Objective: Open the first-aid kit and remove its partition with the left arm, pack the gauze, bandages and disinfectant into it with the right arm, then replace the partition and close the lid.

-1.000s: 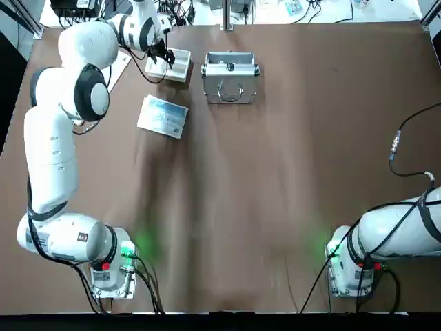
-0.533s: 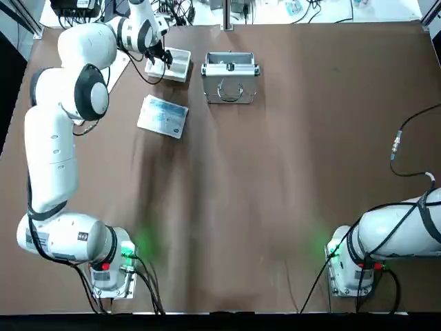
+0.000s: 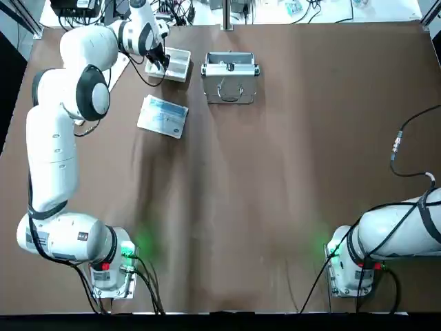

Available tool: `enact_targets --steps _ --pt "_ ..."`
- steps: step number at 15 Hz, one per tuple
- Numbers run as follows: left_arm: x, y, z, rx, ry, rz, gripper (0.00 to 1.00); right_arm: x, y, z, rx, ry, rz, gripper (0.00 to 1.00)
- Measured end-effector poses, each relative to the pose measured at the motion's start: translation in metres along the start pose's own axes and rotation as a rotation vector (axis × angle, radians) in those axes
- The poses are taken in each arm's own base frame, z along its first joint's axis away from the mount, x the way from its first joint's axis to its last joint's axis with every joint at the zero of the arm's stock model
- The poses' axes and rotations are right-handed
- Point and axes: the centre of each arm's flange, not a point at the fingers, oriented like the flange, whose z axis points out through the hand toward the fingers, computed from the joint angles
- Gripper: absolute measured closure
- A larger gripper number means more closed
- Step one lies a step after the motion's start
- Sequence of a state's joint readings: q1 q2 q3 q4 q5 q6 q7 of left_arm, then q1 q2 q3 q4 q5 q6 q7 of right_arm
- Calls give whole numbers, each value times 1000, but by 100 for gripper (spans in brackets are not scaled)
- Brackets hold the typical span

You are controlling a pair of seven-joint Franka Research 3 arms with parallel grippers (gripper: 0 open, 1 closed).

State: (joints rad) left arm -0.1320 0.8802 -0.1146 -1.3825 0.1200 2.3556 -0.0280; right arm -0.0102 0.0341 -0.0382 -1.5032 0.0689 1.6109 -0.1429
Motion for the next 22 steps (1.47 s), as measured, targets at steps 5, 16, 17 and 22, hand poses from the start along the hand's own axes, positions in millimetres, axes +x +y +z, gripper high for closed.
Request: enact_targets --steps 5,16,17,22 --pt "0 -1 0 2 0 0 75 0 2 0 0 -1 1 2" --pt "0 -1 2 2 -2 -9 96 -2 12 1 -6 -1 17 2" --pt "0 -1 1 2 -2 -10 96 -2 13 1 -6 -3 20 2" --pt "5 -2 -6 3 16 -11 96 -3 15 2 -4 -14 24 2"
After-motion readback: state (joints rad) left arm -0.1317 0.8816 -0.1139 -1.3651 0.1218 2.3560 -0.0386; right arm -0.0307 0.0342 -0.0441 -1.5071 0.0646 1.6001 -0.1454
